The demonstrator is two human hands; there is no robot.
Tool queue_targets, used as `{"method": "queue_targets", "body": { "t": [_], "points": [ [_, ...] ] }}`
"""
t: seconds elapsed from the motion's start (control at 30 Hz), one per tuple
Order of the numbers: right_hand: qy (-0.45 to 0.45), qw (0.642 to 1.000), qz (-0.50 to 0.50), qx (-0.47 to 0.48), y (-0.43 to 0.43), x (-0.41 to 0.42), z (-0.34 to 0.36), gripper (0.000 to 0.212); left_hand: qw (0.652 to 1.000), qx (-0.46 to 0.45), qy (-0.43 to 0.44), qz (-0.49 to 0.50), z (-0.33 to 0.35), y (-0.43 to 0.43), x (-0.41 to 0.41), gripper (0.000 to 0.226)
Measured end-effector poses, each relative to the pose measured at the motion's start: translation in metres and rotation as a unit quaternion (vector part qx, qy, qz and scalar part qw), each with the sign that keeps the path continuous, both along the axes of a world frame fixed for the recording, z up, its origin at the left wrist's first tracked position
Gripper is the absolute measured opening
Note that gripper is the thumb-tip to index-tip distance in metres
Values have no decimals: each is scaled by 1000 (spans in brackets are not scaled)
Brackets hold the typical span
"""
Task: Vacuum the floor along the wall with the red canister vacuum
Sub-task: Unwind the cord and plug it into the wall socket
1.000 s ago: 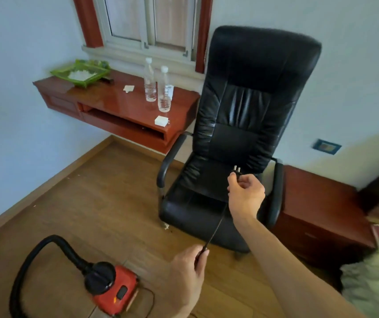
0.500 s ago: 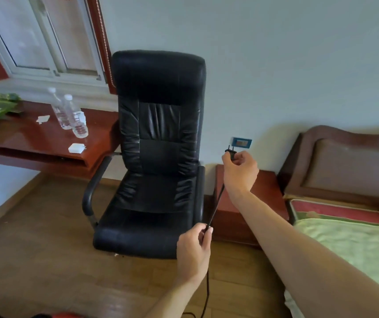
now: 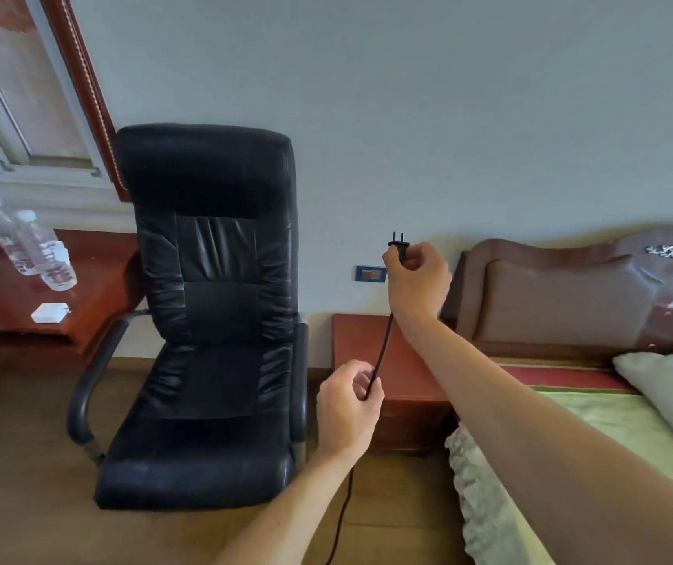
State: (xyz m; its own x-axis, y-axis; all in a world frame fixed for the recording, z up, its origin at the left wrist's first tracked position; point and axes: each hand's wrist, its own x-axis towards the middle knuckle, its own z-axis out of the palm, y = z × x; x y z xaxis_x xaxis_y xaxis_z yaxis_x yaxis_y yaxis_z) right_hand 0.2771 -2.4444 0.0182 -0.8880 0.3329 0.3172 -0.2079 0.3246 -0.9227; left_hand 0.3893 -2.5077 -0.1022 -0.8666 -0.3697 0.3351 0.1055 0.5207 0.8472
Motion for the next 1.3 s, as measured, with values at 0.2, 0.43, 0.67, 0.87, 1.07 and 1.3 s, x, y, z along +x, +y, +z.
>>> {"method": "queue_targets", "body": {
  "t": [0.2, 0.43, 0.67, 0.87, 1.07, 1.3],
  "points": [
    [12, 1000, 10, 20, -6, -38, 10, 17, 999, 9, 27, -32, 22, -4, -67, 8],
    [-20, 1000, -21, 11, -9, -100, 3, 17, 998, -1, 21, -51, 18, -26, -134, 9],
    [-58, 996, -66, -23, 0, -152, -27, 13, 992, -79, 10, -99, 0, -24, -183, 11],
    [-75, 994, -61, -51, 0, -215, -58, 16, 993, -89, 5, -74, -23, -13, -246, 21],
    [-114, 993, -24, -16, 4, -317, -125, 20, 996, -60, -52, -52, -74, -12, -332, 13],
    [-193, 980, 8, 38, 19, -438, -237, 22, 991, -20, -124, -48, -160, 5, -432, 6]
  ]
}}
